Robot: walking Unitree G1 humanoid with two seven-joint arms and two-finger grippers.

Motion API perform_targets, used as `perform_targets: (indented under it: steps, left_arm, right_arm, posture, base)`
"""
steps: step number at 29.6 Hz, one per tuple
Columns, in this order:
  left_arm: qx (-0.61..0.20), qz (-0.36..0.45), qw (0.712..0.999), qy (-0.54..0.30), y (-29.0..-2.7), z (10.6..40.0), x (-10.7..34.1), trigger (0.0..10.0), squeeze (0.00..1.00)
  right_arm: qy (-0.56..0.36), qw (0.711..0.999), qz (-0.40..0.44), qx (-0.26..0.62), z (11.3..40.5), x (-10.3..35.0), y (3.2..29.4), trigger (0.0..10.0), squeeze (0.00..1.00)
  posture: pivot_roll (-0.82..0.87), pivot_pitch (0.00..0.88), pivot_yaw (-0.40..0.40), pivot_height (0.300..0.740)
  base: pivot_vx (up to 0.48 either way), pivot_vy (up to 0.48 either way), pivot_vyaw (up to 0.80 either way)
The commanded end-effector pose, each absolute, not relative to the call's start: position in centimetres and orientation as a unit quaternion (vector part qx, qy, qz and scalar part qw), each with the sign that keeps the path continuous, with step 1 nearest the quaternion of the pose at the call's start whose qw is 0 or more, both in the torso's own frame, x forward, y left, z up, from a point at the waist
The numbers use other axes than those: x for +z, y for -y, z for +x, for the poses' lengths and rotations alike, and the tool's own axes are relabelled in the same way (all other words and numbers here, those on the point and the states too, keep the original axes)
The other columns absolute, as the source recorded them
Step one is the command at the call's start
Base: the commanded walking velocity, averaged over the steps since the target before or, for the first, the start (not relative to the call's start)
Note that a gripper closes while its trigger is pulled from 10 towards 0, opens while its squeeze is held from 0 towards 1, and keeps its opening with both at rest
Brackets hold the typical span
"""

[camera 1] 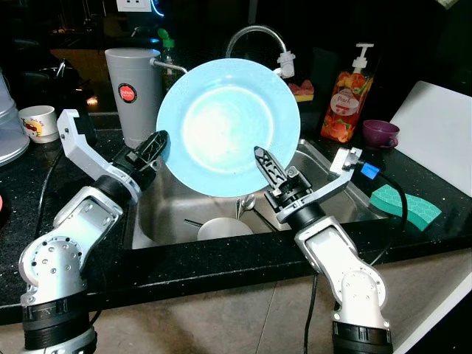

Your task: Kitchen organization

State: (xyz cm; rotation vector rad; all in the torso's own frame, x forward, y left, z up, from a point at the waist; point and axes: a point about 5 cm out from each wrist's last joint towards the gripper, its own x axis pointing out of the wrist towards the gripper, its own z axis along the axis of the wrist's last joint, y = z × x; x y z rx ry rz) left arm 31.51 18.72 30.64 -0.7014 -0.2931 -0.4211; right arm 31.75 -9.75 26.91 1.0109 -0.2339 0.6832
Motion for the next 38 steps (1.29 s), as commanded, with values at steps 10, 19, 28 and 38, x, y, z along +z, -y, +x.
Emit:
perform_targets:
  steps: [10,19,28,38]
  left_arm:
    - [-0.078,-0.310,0.937,0.141,-21.9,31.5,29.0,10.0,0.00]
    - [0.107,0.018,0.990,0.090,-22.8,32.5,27.2,10.0,0.00]
    - [0.296,0.170,0.938,-0.059,-26.8,32.4,24.2,10.0,0.00]
    - [0.374,0.240,0.887,-0.124,-31.6,30.4,22.5,10.0,0.00]
  right_arm:
    - [0.044,0.943,0.305,0.128,36.9,24.2,9.9,10.0,0.00]
    - [0.019,0.972,0.177,0.153,36.5,22.4,6.9,10.0,1.00]
    - [0.117,0.956,0.191,0.187,35.3,25.3,6.7,10.0,0.00]
    - [0.122,0.953,0.214,0.177,34.9,24.8,7.2,10.0,0.00]
  posture:
    - [0.18,0.071,-0.050,0.740]
    - [0.19,0.073,-0.044,0.740]
    - [0.18,0.073,-0.037,0.740]
    - [0.20,0.083,-0.021,0.740]
  base:
    - [0.000,0.000,0.00]
    - [0.000,0.000,0.00]
    - [0.000,0.000,0.00]
    - [0.000,0.000,0.00]
